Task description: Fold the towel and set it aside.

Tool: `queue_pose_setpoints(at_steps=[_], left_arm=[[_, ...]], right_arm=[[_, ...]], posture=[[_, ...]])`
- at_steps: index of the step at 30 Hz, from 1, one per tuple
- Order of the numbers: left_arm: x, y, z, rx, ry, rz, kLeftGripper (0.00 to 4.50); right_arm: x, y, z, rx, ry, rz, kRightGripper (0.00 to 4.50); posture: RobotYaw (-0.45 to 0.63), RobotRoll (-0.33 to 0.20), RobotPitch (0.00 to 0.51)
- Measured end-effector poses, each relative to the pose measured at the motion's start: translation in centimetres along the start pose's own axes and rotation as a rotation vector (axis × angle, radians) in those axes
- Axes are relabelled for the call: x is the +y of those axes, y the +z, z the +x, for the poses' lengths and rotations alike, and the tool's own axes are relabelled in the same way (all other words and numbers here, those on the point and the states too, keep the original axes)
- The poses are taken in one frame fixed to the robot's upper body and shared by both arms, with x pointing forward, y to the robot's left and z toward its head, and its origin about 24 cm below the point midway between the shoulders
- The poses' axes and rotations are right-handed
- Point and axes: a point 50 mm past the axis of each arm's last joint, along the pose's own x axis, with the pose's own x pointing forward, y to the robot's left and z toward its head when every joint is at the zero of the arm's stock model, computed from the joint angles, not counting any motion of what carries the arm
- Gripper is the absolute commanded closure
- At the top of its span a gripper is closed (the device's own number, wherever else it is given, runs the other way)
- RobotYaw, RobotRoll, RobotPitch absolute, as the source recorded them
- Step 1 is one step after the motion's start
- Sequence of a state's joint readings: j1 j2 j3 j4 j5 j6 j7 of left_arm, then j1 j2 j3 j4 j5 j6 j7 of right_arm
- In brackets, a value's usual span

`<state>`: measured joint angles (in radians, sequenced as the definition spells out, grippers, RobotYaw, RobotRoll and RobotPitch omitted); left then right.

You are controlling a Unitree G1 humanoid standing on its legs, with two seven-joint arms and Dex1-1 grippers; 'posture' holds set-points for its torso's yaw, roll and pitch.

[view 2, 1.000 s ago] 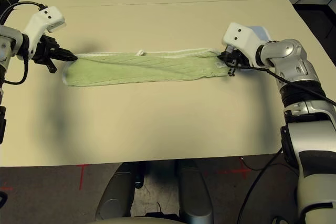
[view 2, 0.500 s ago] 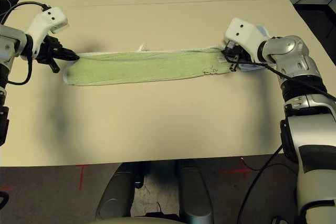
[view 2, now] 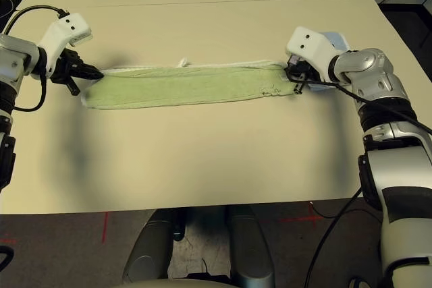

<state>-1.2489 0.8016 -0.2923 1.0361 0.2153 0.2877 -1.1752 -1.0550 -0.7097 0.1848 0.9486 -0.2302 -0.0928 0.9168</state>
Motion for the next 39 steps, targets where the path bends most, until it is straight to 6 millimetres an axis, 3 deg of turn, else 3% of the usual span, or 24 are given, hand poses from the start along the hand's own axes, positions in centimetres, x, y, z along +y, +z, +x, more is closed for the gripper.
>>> queue_pose_setpoints(at_steps=[5, 8, 18, 29, 33, 39], left_arm=[[0.1, 0.1, 0.0, -0.003, 0.011, 0.008, 4.48], [0.1, 0.1, 0.0, -0.005, 0.021, 0.009, 3.81], [0.6, 0.4, -0.5, -0.045, 0.071, -0.006, 0.04], [1.5, 1.8, -2.8, -0.144, 0.107, 0.001, 0.04], [1.1, 2.6, -4.1, -0.249, 0.012, 0.025, 0.04], [-0.2, 1.9, -4.2, -0.32, -0.092, -0.02, 0.04]], right_arm=[[-0.2, 0.2, 0.1, -0.001, -0.012, -0.005, 4.5], [-0.1, 0.3, 0.2, -0.004, -0.02, -0.006, 3.72], [-0.7, 0.6, -0.2, -0.013, -0.05, -0.012, 0.02], [-2.7, 1.1, -3.2, -0.163, -0.122, 0.021, 0.02], [-2.7, 0.9, -3.9, -0.235, -0.116, 0.079, 0.02], [-2.5, 0.2, -5.1, -0.335, -0.101, 0.176, 0.02]], posture=[[0.07, 0.0, 0.265], [0.07, 0.0, 0.264], [0.07, 0.0, 0.259], [0.06, 0.0, 0.246], [0.07, 0.0, 0.243], [0.07, 0.0, 0.238]])
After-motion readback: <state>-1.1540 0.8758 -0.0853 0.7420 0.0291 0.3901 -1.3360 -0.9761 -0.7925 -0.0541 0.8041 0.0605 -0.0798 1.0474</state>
